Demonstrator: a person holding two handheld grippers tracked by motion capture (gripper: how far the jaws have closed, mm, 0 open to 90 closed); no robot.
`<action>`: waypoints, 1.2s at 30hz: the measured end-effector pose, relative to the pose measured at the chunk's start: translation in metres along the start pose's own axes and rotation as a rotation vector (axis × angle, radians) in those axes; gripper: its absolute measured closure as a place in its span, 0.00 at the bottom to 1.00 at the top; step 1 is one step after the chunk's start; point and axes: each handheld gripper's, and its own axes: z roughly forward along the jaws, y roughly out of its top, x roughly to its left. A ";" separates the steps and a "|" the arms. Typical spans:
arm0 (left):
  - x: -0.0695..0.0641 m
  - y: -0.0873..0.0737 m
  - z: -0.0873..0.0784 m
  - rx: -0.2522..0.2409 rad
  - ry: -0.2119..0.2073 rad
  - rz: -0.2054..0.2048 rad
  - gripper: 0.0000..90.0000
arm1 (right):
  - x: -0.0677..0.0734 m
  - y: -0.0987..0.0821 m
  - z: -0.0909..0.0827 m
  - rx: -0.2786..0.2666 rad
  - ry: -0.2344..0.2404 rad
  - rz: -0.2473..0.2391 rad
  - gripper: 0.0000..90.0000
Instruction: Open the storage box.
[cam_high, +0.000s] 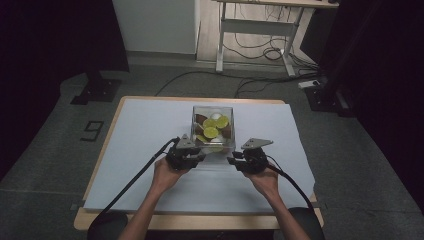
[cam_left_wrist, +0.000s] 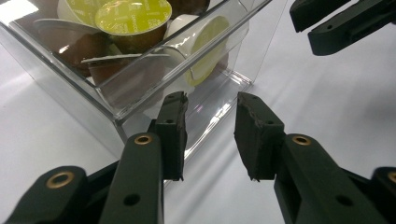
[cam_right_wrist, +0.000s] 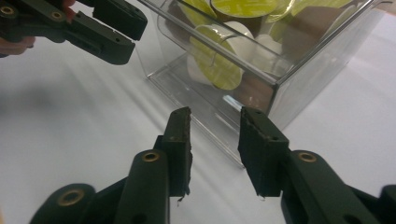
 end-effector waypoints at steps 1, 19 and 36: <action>0.000 0.000 0.000 0.000 0.000 0.000 0.72 | 0.000 0.000 0.000 0.000 0.000 0.000 0.73; -0.001 0.004 0.009 -0.018 0.022 0.006 0.77 | 0.009 0.013 0.023 0.005 -0.026 -0.031 0.84; -0.002 0.005 0.016 -0.048 0.022 -0.003 0.81 | 0.005 0.015 0.037 -0.035 -0.015 0.043 0.87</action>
